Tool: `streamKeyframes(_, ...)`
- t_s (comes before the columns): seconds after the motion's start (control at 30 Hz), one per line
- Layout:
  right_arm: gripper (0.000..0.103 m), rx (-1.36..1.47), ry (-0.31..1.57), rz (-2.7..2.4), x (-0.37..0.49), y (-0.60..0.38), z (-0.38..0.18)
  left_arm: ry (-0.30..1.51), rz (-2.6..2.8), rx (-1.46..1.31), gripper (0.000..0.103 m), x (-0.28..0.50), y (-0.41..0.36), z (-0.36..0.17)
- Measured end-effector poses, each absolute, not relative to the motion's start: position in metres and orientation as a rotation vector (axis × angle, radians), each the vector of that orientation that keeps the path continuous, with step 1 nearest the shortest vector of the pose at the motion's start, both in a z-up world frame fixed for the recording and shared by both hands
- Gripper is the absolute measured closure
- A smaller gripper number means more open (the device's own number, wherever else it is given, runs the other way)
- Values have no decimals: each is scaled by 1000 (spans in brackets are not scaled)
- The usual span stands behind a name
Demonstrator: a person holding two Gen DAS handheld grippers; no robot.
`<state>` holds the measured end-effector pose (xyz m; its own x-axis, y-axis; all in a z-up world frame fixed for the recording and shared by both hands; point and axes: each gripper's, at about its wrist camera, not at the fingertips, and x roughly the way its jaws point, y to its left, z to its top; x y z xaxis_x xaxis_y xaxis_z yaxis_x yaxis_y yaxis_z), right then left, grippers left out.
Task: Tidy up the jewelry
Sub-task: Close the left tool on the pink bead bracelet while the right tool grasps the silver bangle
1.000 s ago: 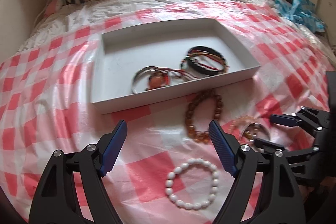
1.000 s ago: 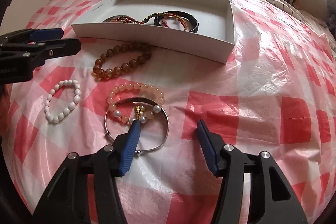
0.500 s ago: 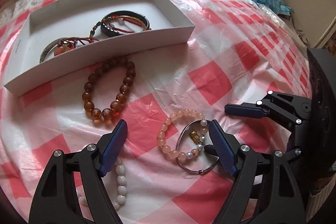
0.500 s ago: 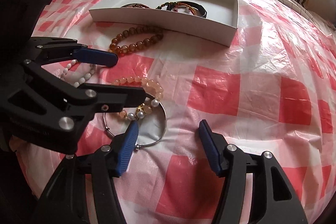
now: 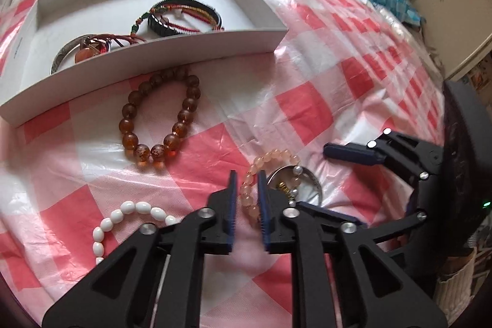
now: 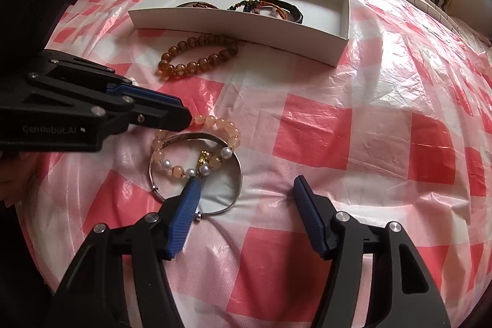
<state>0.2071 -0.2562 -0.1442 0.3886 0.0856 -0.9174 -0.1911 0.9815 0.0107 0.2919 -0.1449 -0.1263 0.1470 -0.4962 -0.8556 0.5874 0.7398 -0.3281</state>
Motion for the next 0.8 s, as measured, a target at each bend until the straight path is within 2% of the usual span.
streamKeyframes(0.13,41,-105,1160,177,207,-256,-145,1163,-786,140,79,286,-153,-126)
streamKeyframes(0.2,41,-102,1161,177,208,-256,-145,1143,-780,187,79,282,-158,-126)
streamKeyframes(0.23,41,-104,1161,176,208,-256,-145,1140,-788,221,84,279,-161,-126)
streamKeyframes(0.27,41,-105,1161,176,208,-255,-145,1138,-808,238,95,276,-164,-125)
streamKeyframes(0.37,41,-105,1161,176,208,-255,-145,1127,-825,232,96,274,-161,-120)
streamKeyframes(0.63,41,-113,1159,174,208,-254,-145,1064,-698,-36,96,316,-97,-91)
streamKeyframes(0.8,41,-117,1145,197,204,-250,-139,1057,-609,-74,96,331,-79,-88)
